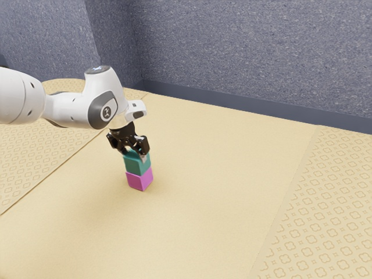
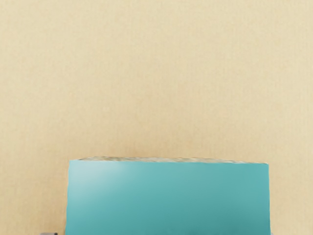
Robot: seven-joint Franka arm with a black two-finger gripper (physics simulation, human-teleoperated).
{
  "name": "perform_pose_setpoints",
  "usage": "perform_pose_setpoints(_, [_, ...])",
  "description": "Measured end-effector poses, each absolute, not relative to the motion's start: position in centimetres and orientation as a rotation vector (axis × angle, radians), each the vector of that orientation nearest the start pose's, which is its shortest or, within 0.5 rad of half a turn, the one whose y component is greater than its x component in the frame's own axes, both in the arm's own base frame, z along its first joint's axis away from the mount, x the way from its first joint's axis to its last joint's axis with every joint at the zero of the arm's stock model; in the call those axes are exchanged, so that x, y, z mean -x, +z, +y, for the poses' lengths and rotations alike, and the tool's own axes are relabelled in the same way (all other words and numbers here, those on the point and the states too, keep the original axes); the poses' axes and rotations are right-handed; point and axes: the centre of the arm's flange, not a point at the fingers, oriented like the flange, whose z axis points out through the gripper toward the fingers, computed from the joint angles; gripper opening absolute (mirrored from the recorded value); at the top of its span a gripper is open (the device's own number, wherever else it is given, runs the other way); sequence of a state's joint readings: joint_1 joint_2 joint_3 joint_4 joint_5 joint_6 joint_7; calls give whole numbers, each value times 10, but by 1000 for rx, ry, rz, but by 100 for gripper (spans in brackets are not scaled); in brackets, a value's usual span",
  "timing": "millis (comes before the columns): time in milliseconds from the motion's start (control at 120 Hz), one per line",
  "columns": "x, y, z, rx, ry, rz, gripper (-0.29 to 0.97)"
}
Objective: Pick up the blue block with one arm, and put the blue block on the pink block with one arm
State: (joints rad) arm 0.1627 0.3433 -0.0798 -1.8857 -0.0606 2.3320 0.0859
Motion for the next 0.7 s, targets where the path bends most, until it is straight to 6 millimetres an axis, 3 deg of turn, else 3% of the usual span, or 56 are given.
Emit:
perform_pose_setpoints(300, [-634,340,55,3203,-183,-73,63])
perform_pose_setpoints(525, [-637,358,50,3204,-232,-62,66])
perform_pose_setpoints(625, [-636,394,40,3198,-312,-36,67])
perform_pose_setpoints(658, [-635,417,35,3192,-361,-23,67])
perform_pose_setpoints(700, [-628,465,25,3179,-438,11,67])
